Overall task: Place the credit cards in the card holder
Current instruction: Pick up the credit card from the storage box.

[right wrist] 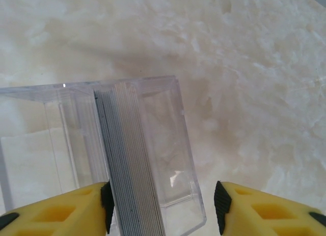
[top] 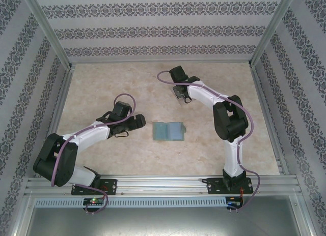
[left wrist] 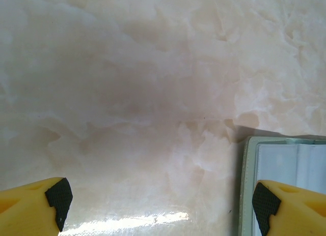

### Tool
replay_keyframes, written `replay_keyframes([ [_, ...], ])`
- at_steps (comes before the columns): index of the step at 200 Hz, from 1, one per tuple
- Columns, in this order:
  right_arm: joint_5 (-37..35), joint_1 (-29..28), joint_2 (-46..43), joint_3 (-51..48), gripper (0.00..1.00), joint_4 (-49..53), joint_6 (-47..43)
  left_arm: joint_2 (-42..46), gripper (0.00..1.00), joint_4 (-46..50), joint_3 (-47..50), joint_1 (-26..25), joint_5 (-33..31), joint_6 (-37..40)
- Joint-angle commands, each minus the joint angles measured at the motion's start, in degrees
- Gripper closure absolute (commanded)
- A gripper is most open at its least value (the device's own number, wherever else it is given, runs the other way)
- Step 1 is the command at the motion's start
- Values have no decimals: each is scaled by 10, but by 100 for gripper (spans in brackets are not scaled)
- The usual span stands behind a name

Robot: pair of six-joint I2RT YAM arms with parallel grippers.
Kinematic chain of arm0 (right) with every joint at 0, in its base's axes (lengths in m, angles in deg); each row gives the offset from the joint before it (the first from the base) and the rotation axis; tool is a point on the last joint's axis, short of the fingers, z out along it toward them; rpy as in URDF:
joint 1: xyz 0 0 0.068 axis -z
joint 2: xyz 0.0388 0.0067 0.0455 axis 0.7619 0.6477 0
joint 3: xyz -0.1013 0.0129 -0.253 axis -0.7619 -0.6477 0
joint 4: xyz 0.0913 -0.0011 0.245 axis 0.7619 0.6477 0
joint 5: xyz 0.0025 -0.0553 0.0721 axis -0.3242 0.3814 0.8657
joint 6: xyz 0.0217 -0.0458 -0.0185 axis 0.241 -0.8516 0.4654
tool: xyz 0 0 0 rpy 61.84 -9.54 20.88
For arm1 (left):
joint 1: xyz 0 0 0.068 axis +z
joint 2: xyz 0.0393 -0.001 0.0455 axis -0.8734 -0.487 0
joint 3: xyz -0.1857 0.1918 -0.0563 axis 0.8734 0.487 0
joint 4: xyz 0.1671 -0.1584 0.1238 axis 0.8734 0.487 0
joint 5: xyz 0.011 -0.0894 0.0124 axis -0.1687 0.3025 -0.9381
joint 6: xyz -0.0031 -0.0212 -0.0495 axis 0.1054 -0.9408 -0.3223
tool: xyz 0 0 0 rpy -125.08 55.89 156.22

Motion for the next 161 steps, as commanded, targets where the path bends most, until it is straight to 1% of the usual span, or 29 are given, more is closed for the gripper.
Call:
replay_keyframes([
  [1,-14,-4,-23,0,51,-2,-4,17,7,-6,10,7,0,-7],
  [20,-4,-5,-25,-2,64,-5,-9,15,7,-8,10,7,1,-4],
  [35,6,-5,-24,-1,73,-1,-9,15,7,-2,7,6,-2,-5],
  [51,15,-6,-27,-2,77,-1,-11,16,7,-11,12,7,2,-8],
  [92,35,-11,-38,1,99,8,-11,23,7,-8,15,7,0,-9],
  [124,53,-14,-69,-2,100,14,4,32,7,2,11,7,2,-3],
  [161,139,-5,-133,-24,100,13,54,49,8,-25,18,7,15,7],
])
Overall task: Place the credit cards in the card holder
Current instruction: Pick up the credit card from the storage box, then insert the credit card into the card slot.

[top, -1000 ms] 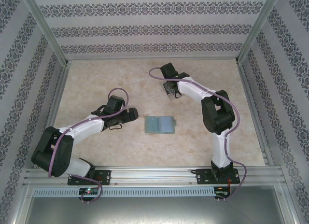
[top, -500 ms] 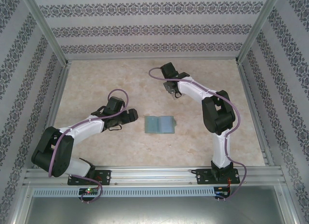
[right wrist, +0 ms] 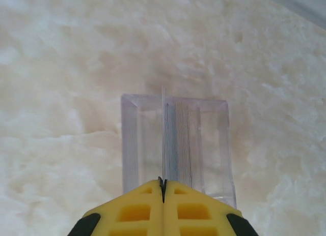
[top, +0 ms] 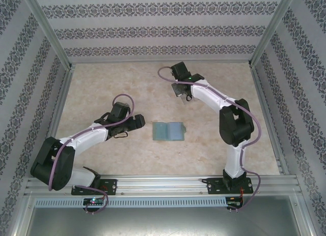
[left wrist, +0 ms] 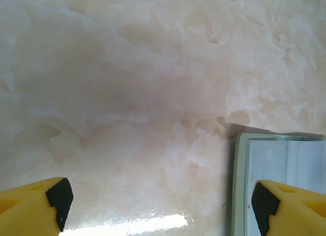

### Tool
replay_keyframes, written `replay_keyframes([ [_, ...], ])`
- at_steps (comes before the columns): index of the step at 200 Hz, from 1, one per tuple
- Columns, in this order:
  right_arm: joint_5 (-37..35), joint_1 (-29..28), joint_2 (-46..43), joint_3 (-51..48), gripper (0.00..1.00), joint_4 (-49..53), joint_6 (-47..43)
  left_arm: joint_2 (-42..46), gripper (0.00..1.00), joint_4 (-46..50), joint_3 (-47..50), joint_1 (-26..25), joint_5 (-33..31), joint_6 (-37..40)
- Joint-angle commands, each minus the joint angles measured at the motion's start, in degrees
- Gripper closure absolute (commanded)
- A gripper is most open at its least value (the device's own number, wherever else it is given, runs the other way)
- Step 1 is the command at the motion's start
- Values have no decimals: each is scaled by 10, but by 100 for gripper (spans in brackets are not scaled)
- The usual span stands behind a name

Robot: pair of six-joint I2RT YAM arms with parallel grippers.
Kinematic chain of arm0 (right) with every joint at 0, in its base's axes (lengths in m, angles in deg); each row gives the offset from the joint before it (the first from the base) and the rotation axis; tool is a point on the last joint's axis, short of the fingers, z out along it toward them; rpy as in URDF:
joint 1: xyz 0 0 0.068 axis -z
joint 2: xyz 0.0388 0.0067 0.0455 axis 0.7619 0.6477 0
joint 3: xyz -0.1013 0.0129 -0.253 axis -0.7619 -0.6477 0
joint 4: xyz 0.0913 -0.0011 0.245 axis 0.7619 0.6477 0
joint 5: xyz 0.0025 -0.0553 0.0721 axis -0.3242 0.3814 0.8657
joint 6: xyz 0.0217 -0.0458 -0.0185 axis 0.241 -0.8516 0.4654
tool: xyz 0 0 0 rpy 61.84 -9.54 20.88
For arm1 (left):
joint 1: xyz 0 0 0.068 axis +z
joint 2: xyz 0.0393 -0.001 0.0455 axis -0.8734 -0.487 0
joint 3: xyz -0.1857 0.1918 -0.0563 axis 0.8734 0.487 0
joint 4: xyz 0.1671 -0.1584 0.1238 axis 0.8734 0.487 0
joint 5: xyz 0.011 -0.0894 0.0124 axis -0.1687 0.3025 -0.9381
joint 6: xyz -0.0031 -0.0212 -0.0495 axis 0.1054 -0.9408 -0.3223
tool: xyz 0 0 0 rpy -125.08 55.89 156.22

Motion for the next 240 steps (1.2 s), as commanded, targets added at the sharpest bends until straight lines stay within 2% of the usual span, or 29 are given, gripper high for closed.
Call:
replay_keyframes([
  [1,67,2,-62,-19,100,5,49,18,8,-21,5,7,12,8],
  [22,149,13,-122,-77,100,-21,109,15,8,-19,-5,7,26,16],
  [43,325,42,-185,-195,100,-129,205,5,8,-24,-10,7,37,20],
  [51,372,49,-204,-238,100,-168,242,-2,8,-23,-14,6,43,20],
  [76,426,48,-261,-354,100,-239,314,-28,7,-49,-17,7,82,17],
  [105,516,35,-277,-500,100,-431,474,-78,7,-72,-23,5,142,21],
  [118,515,19,-277,-534,100,-462,504,-101,8,-85,-25,5,171,20],
  [138,476,-7,-276,-565,100,-477,503,-128,9,-83,-36,6,197,21],
  [178,470,-5,-269,-605,100,-509,514,-136,12,-76,-47,-7,226,22],
  [203,493,2,-260,-620,100,-515,498,-137,17,-62,-54,-8,233,27],
  [240,490,13,-246,-663,100,-560,505,-144,22,-69,-50,-11,252,22],
])
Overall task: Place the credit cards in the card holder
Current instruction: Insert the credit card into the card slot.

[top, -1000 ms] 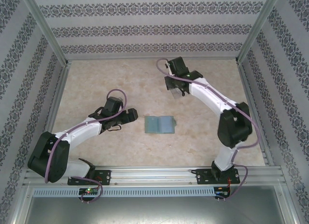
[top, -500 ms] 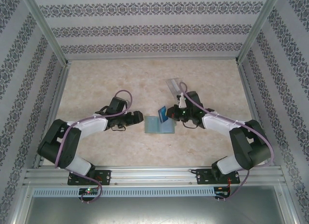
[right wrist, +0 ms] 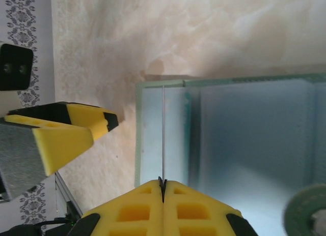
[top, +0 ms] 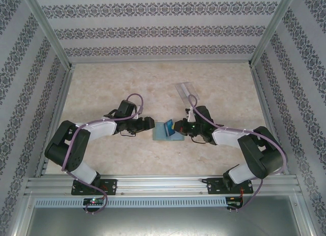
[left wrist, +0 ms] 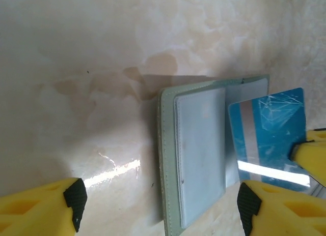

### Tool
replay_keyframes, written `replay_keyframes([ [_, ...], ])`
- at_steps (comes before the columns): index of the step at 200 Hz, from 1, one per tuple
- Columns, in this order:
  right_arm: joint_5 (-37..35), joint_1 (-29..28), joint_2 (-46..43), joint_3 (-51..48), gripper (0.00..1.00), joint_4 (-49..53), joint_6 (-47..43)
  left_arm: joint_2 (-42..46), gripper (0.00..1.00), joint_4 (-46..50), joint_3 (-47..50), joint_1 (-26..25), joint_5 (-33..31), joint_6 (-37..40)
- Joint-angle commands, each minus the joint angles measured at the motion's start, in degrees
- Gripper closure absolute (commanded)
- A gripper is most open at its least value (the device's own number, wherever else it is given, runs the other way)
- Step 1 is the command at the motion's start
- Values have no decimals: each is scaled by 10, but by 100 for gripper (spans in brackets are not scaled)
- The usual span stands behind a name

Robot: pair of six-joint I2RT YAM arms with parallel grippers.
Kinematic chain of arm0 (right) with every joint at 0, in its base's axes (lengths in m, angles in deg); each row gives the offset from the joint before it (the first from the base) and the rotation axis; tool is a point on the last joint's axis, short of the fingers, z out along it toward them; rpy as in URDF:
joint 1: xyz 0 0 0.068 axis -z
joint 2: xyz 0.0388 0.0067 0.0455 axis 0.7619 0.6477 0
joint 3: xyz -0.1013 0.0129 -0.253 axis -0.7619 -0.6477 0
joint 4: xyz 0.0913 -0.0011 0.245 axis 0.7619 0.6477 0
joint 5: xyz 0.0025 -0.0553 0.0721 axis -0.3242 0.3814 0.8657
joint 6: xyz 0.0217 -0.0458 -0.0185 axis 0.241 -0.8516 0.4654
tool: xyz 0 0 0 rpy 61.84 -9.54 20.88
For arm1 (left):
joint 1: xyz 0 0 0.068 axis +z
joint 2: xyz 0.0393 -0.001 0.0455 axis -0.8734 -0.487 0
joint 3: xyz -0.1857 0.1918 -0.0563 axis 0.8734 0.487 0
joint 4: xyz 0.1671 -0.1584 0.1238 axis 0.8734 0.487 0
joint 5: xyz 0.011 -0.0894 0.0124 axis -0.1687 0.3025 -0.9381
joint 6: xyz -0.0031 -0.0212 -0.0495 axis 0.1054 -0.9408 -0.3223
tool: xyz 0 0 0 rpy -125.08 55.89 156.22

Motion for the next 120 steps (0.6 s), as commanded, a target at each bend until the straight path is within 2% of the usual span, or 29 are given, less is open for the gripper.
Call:
replay_keyframes([
  [1,10,10,15,-27,100,-48,8,-8,22,1,-8,-6,24,8],
  [43,16,10,43,-46,100,-95,25,-12,29,-2,-2,-12,30,8],
  [69,17,9,51,-48,100,-110,30,-20,44,-3,-5,-22,33,12],
  [87,-12,8,46,-62,100,-124,54,-28,55,15,-14,-22,25,10],
  [101,-44,5,34,-88,100,-159,74,-24,57,33,-15,-22,-4,6],
  [120,-57,3,17,-89,100,-139,60,-23,57,27,-13,-22,-7,6],
])
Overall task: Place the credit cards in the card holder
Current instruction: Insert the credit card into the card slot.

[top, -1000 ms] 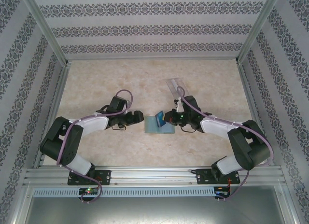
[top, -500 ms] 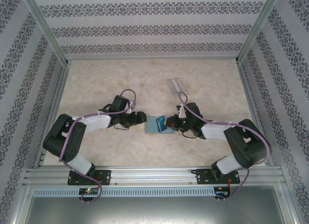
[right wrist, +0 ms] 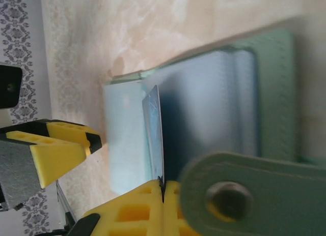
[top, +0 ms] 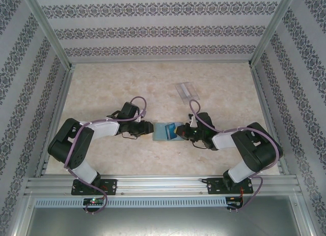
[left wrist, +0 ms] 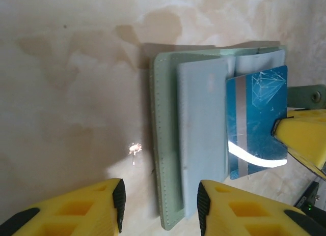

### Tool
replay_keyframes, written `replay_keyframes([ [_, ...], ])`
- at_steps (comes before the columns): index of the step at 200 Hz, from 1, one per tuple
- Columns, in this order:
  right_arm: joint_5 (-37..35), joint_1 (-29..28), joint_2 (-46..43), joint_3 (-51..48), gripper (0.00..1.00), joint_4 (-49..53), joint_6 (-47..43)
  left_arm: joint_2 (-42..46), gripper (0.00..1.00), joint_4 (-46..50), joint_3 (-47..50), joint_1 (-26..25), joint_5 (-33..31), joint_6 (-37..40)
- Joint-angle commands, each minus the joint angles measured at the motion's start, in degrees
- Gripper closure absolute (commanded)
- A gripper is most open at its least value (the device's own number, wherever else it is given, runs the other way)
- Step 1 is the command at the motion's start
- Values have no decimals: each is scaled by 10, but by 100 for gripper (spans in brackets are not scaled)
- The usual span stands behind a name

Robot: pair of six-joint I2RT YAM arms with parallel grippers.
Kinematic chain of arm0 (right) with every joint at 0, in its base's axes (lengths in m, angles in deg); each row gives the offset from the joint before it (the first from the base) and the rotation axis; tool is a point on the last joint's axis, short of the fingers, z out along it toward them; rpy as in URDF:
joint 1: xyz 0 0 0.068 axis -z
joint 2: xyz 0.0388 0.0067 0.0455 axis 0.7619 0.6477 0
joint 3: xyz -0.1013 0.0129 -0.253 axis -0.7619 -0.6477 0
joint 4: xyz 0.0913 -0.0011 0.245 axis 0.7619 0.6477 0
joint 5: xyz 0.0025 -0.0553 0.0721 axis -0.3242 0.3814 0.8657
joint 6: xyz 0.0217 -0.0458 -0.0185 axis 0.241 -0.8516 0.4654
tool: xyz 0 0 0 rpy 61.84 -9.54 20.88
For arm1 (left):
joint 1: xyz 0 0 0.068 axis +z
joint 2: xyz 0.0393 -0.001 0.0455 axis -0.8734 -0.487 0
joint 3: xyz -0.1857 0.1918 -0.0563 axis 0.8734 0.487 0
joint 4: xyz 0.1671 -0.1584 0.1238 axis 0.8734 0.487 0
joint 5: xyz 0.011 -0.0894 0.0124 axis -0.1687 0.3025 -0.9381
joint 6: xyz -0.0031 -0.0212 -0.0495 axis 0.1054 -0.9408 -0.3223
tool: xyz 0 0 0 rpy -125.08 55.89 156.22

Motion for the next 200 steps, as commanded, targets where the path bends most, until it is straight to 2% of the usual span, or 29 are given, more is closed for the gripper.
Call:
replay_keyframes([
  [1,-43,-2,-23,-15,100,-9,5,-1,57,16,-13,-4,-17,2],
  [39,-45,-9,-34,-26,100,-6,4,-13,56,11,-12,-5,-9,2],
  [112,-17,-41,47,18,100,-81,37,-36,61,-14,-10,-5,11,-10],
  [145,-14,-51,73,30,100,-104,46,-40,67,-22,-4,-5,8,-15],
  [177,-11,-72,107,44,100,-139,66,-43,78,-21,-4,-5,2,-17],
  [200,-13,-78,127,43,100,-159,84,-43,80,-14,-6,-5,-2,-14],
])
